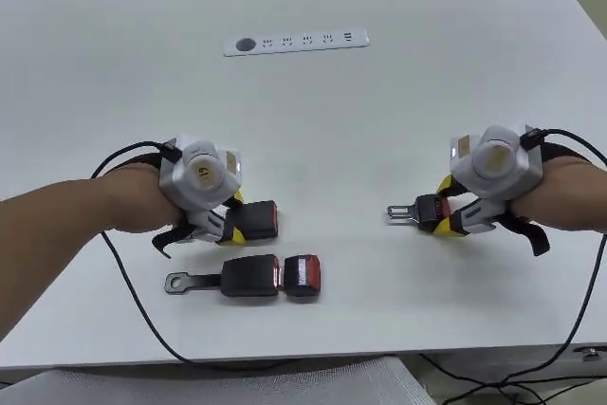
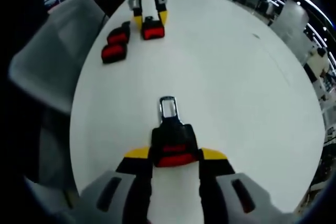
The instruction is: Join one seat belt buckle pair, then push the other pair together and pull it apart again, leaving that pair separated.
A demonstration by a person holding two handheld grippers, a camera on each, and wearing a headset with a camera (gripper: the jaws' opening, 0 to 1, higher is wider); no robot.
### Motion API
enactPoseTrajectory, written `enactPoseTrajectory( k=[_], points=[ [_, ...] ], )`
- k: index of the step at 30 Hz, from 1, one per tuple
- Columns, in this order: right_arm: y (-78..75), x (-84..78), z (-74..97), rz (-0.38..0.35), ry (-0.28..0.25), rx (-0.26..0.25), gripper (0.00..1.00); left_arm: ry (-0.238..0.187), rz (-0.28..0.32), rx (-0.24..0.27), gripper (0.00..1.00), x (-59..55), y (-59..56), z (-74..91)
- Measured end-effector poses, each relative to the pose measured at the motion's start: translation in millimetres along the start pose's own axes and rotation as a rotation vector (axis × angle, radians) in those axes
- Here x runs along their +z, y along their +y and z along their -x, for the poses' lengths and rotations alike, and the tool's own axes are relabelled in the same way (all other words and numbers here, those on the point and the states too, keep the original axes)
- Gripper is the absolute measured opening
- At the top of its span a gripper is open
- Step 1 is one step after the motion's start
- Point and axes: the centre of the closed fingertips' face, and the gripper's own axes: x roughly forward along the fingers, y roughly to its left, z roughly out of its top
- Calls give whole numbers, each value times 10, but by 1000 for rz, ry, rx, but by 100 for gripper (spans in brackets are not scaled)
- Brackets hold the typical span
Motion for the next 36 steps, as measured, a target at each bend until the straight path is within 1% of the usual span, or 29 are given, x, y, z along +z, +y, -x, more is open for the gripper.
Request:
enactPoseTrajectory(
  k=[2,9,12,14,17,21,23,28,34,36],
  points=[
    [20,47,-24,5,-5,-1,34,2,0,4,32,1,-4,-1],
    [91,289,-145,15,-40,-15,34,-1,-1,6,32,0,-8,-7],
    [126,417,-211,21,-51,-21,34,4,-2,9,32,0,-13,-8],
    [108,486,-263,25,-58,-23,34,11,-1,11,32,-7,-12,-9],
    [147,612,-325,31,-72,-20,34,11,1,11,32,-16,-11,-13],
    [203,788,-412,33,-90,-29,34,7,3,13,32,-12,-20,-12],
    [216,874,-458,50,-93,-37,34,10,4,13,32,-6,-26,-10],
    [248,1072,-563,62,-100,-26,34,23,0,8,32,-15,-16,-22],
    [240,1254,-655,67,-94,-33,34,28,5,6,32,-13,-15,-22],
    [228,1304,-681,81,-89,-33,34,31,5,6,32,-15,-12,-24]
  ],
)
